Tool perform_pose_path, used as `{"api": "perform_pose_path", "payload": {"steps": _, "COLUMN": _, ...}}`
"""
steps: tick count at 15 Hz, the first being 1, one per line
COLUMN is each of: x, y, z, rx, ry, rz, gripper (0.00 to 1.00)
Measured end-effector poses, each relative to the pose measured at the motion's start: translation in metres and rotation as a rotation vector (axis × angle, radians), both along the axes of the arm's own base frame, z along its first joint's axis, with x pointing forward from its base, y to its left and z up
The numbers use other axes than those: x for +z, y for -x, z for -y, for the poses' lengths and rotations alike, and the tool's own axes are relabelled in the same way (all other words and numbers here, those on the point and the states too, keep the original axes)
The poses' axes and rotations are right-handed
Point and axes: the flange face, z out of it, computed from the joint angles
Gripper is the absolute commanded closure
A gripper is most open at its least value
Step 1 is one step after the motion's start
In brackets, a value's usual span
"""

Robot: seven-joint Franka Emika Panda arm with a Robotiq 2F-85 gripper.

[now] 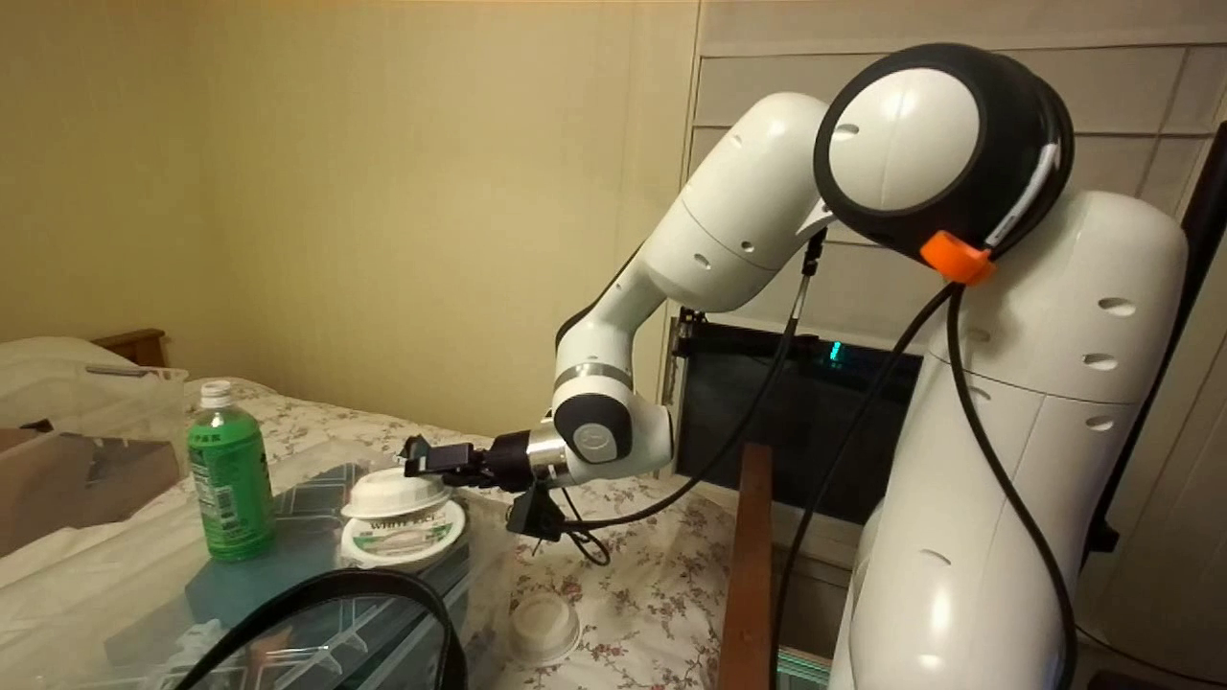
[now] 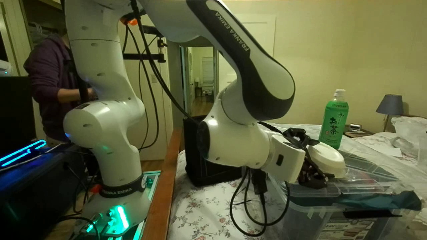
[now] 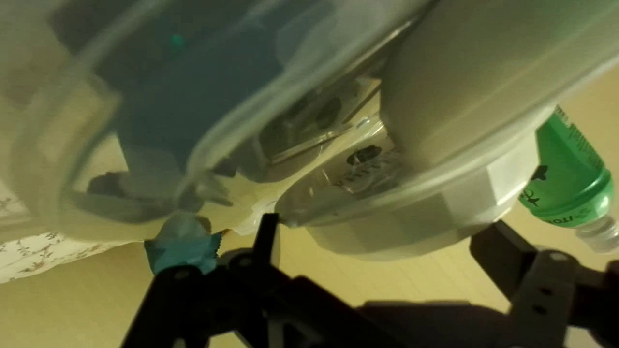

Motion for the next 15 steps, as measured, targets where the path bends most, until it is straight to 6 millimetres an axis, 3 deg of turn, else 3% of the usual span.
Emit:
{"api": "perform_pose_path", "payload": {"steps": 9, "x": 0.004, "y": 0.008, "z": -0.014, "rx": 0.103, "ry": -0.009, "rz": 0.035, "gripper": 0.00}}
{"api": "perform_pose_path", "payload": {"steps": 12, "x": 0.019, "y": 0.012, "z": 0.005, "rx": 0.031, "ry": -0.011, "rz": 0.080, "gripper": 0.00}}
{"api": "perform_pose_path", "payload": {"steps": 15, "x": 0.035, "y": 0.029, "z": 0.043, "rx": -0.100, "ry": 0.025, "rz": 0.095, "gripper": 0.00}}
